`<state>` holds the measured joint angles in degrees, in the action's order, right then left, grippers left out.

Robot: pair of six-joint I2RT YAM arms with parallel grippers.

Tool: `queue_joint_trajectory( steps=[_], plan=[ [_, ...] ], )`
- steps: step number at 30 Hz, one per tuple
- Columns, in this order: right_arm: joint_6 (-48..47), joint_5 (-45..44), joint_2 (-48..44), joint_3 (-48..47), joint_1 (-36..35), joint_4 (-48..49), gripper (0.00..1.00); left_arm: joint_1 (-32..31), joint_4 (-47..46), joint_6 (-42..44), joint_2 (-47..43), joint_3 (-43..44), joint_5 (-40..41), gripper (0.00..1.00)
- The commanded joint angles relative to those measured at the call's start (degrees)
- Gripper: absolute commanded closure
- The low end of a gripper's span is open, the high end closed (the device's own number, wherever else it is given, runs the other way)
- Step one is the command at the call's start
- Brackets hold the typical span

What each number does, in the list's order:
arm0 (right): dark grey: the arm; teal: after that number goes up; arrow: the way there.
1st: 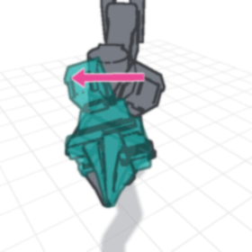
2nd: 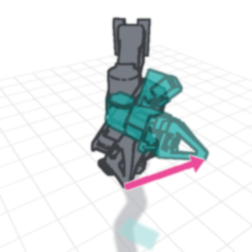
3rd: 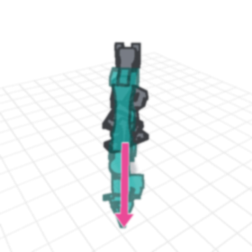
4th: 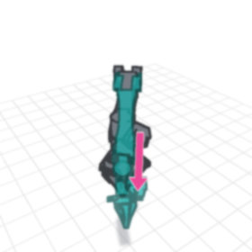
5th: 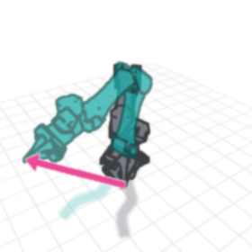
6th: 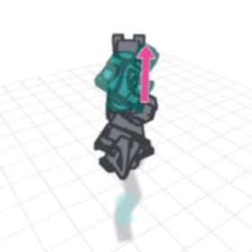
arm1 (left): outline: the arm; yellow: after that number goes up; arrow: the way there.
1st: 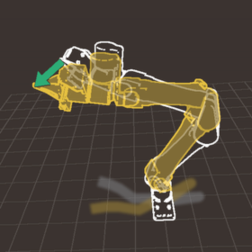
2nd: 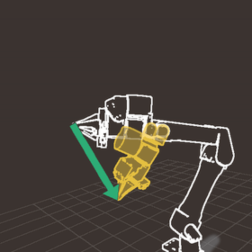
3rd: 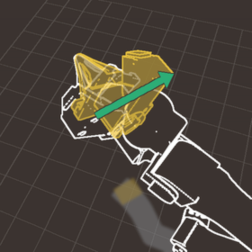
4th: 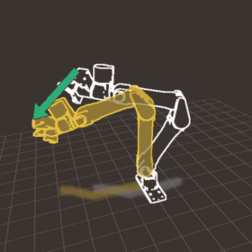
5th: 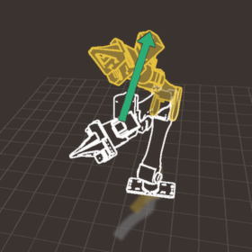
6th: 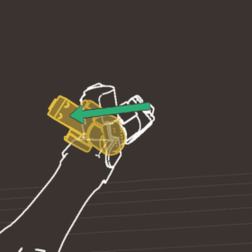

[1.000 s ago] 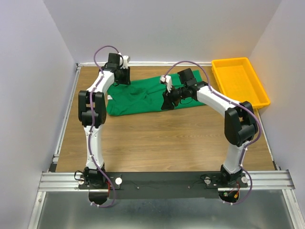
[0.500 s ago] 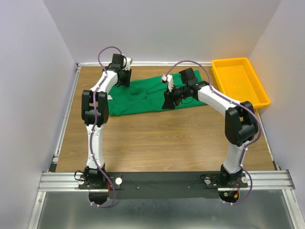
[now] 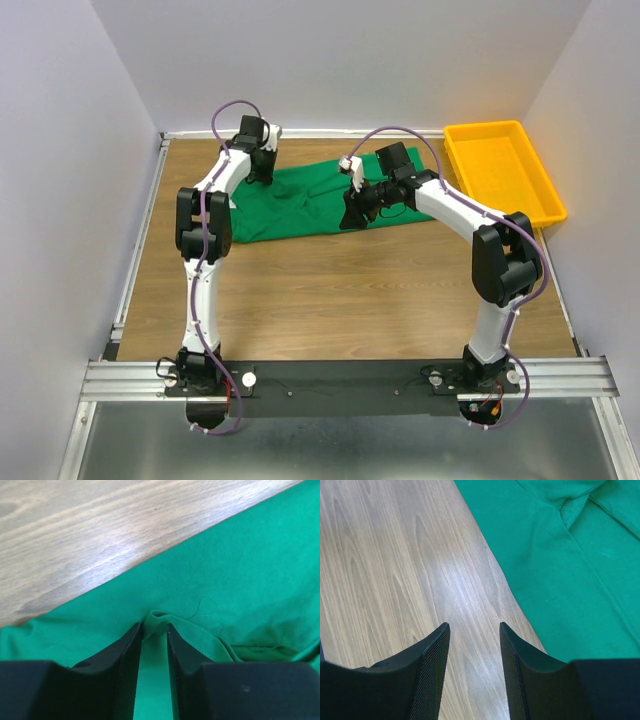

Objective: Fold and stack the t-shirts

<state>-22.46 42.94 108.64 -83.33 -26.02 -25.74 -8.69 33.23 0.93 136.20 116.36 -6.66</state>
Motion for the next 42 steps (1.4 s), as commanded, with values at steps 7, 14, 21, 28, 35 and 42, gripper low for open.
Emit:
queue_joint_trajectory(
  steps=[7,14,21,28,35,42],
  plan=[
    [0.75,1.45,-0.71,0.27,0.27,-0.1,0.48,-0.28,0.61,-0.22,1.17,2.82,0.15,1.0],
    [0.75,1.27,-0.53,0.45,0.27,-0.1,0.48,0.69,-2.55,-4.52,-2.95,-0.25,1.29,1.0],
    [0.57,0.92,-0.45,0.62,0.18,-0.1,0.48,2.27,-7.21,-8.22,-6.73,-4.99,-1.34,1.0],
    [0.57,1.01,-0.27,0.62,0.18,-0.1,0.48,3.68,-8.98,-10.16,-8.76,-7.99,-2.05,1.0],
    [0.57,0.83,-0.27,0.62,0.27,-0.1,0.48,4.56,-8.01,-11.39,-7.53,-8.08,-1.96,1.0],
    [0.75,0.74,-0.18,0.36,0.27,-0.1,0.47,4.73,-6.43,-11.92,-6.21,-6.15,-1.53,0.83]
  ],
)
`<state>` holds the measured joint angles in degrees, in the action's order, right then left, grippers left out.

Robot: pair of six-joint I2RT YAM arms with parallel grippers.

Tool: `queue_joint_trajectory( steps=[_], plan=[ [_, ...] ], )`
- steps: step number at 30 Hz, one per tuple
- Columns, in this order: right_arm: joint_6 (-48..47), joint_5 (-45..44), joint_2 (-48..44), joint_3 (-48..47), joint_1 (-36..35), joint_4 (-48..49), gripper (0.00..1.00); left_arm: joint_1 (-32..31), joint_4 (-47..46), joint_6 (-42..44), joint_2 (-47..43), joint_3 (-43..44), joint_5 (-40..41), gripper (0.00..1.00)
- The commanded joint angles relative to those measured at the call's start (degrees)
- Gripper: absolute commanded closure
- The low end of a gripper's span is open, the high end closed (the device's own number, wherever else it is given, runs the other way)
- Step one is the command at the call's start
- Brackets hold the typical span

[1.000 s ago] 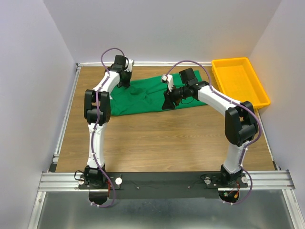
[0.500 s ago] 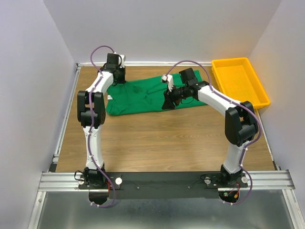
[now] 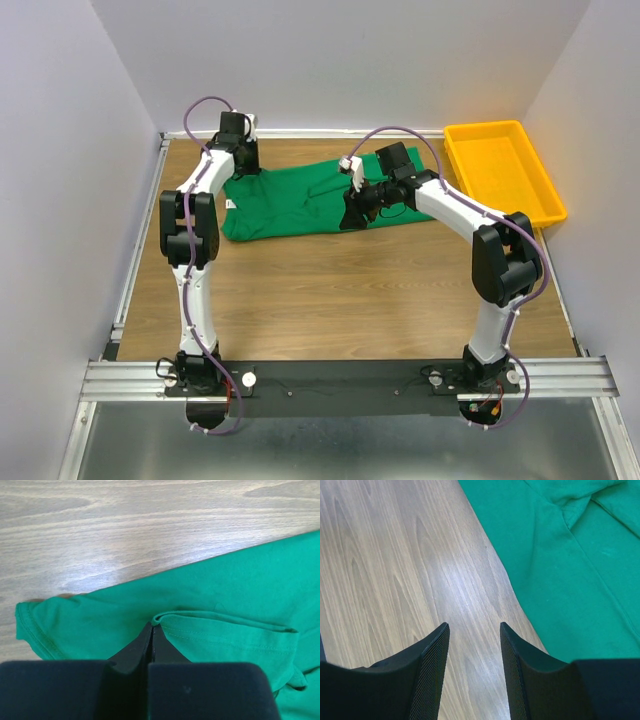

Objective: Fold and stack the t-shirts

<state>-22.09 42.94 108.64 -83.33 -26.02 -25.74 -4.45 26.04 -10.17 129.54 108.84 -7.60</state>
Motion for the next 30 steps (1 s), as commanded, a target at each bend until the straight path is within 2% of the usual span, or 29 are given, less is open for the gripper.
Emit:
queue_joint_trajectory(
  steps=[1,2,4,6,7,8,9,10,11,13,14,15,17,20,22,30],
  plan=[
    [0.38,0.74,-0.18,0.36,0.27,-0.1,0.47,0.49,1.11,-1.07,0.37,1.99,0.47,0.79],
    [0.38,0.66,-0.27,0.27,0.27,-0.1,0.47,0.49,0.68,-1.25,-1.02,2.6,4.13,0.69],
    [0.38,0.22,-0.62,0.1,0.27,-0.19,0.46,0.58,-1.51,-2.13,-4.62,1.3,9.15,0.58],
    [0.38,-0.22,-1.06,0.1,0.27,-0.19,0.44,1.37,-5.36,-3.27,-12.17,-3.52,12.06,0.44],
    [0.55,-1.09,-1.76,0.27,0.36,-0.19,0.43,1.89,-6.35,-3.97,-14.9,-5.54,11.56,0.41],
    [0.73,-1.71,-2.11,0.36,0.36,-0.19,0.42,3.73,-7.23,-6.06,-20.41,-10.7,9.81,0.4],
    [0.9,-2.5,-2.46,0.71,0.36,-0.19,0.42,4.01,-8.28,-7.39,-23.16,-13.88,4.4,0.4],
    [1.08,-3.29,-2.9,0.97,0.7,-0.1,0.41,6.18,-9.07,-9.23,-25.97,-17.48,2.26,0.4],
    [1.25,-4.6,-3.43,1.76,0.97,-0.19,0.4,8.82,-10.56,-12.12,-31.48,-26.13,-2.29,0.41],
    [1.95,-6.97,-3.87,2.55,1.84,-0.19,0.39,11.2,-12.85,-15.04,-37.05,-36.01,-6.45,0.44],
    [2.48,-7.95,-4.22,3.34,2.11,-0.19,0.38,12.09,-14.6,-16.18,-42.47,-46.16,-8.29,0.47],
    [3.7,-9.09,-4.23,3.7,3.16,-0.1,0.38,13.31,-16.88,-18.72,-44.7,-50.52,-11.18,0.52],
    [4.68,-9.36,-4.14,4.23,4.22,-0.19,0.38,13.33,-18.04,-19.7,-49.18,-60.0,-13.4,0.53],
    [6.09,-9.1,-3.88,5.02,6.42,-0.19,0.37,13.06,-19.54,-19.45,-51.22,-66.27,-16.92,0.56],
    [6.27,-9.01,-3.88,5.46,7.21,-0.19,0.37,12.89,-20.24,-18.22,-51.4,-67.26,-17.54,0.56],
    [6.53,-9.72,-3.88,6.07,7.83,-0.19,0.37,12.45,-19.1,-10.93,-44.56,-63.23,-16.4,0.56]
  ],
)
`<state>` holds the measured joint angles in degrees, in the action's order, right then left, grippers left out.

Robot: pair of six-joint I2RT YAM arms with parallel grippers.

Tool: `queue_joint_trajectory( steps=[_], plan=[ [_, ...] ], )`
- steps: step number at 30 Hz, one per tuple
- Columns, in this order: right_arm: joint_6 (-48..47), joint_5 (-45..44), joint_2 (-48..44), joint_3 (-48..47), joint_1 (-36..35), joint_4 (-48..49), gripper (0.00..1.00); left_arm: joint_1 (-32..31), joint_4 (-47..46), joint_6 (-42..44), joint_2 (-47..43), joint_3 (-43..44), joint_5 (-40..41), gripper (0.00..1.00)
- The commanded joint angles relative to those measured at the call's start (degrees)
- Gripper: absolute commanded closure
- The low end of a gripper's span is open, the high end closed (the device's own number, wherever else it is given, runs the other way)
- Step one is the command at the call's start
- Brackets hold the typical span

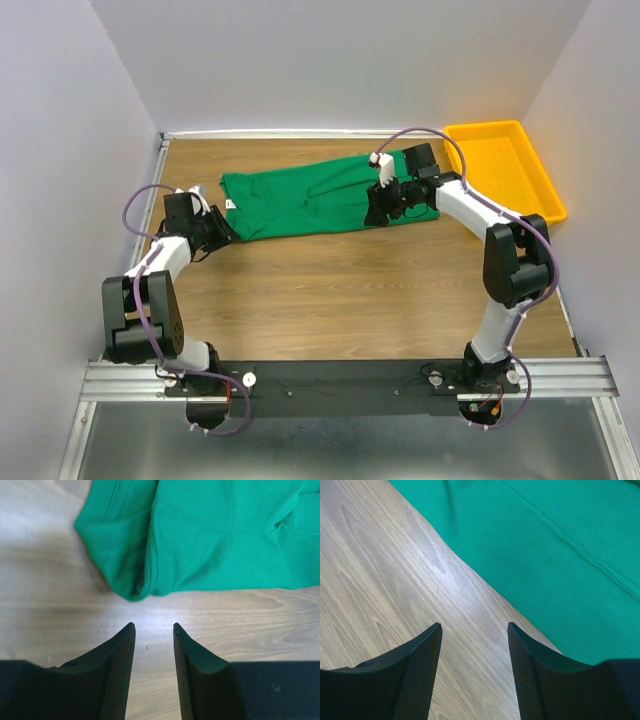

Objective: Fold and stack the t-shirts

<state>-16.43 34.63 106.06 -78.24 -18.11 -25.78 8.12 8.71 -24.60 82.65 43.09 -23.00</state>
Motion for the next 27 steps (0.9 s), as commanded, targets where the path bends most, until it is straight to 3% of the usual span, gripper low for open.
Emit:
queue_joint_trajectory(
  steps=[1,13,18,19,20,22,24,27],
  plan=[
    [0.87,-1.5,-1.21,0.98,0.09,-0.15,0.37,-0.21,-1.85,3.85,2.95,2.87,-0.73,0.56],
    [0.96,-1.94,-0.24,1.07,1.14,-0.24,0.37,-1.26,-0.19,6.05,11.21,10.61,1.56,0.58],
    [2.09,-2.99,-0.5,0.98,2.55,-0.24,0.37,-1.88,1.48,7.55,14.55,12.63,1.04,0.69],
    [2.71,-3.95,-0.68,0.98,3.86,-0.24,0.39,-1.88,1.57,7.64,14.73,12.63,0.77,0.75],
    [4.72,-6.39,-0.85,0.89,4.91,-0.15,0.41,-1.97,1.66,7.72,14.73,12.37,0.51,0.78],
    [7.18,-8.78,-1.03,0.89,9.11,-0.06,0.56,-1.97,1.84,8.25,14.73,12.11,-0.11,0.9],
    [10.79,-12.21,-0.94,0.98,12.29,0.03,0.6,-1.88,1.92,8.51,14.64,11.49,0.06,1.0],
    [14.57,-14.24,0.37,1.07,17.84,0.2,0.61,-1.97,1.75,8.43,14.2,10.79,0.76,1.0]
  ],
)
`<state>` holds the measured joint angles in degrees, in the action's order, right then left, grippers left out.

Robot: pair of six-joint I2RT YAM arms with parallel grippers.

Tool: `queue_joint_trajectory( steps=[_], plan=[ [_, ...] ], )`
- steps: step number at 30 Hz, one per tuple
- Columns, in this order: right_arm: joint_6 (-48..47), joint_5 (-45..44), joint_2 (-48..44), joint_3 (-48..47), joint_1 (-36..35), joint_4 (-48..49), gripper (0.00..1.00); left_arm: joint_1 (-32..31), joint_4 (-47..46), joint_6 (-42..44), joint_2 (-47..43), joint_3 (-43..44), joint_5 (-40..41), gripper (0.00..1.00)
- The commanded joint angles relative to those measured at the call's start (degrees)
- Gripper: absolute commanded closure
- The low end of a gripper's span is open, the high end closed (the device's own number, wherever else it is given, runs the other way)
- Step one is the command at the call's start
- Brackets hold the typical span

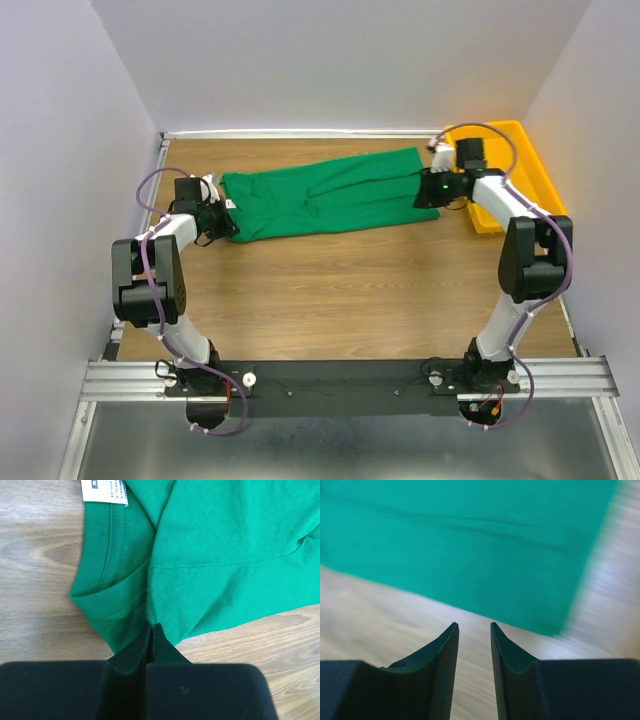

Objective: Fold and stack the t-shirts

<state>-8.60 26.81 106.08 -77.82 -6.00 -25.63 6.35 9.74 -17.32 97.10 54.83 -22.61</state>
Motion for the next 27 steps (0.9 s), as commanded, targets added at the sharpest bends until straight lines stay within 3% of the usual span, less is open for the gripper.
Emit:
queue_joint_trajectory(
  steps=[1,5,16,27],
  plan=[
    [7.28,-6.59,0.87,0.39,7.48,0.05,0.61,-0.11,0.63,1.15,-0.24,-1.13,0.46,1.0],
    [8.42,-6.16,3.51,-1.36,11.44,-0.04,0.58,-0.11,0.63,1.24,-0.24,-1.13,0.37,1.0],
    [9.22,-3.69,11.07,-5.94,11.8,-0.21,0.53,-0.11,0.55,1.32,-0.33,-1.3,0.11,1.0],
    [7.47,-0.18,11.25,-4.8,11.8,-0.48,0.77,-0.11,0.19,1.41,0.28,-1.57,-0.24,1.0]
  ],
)
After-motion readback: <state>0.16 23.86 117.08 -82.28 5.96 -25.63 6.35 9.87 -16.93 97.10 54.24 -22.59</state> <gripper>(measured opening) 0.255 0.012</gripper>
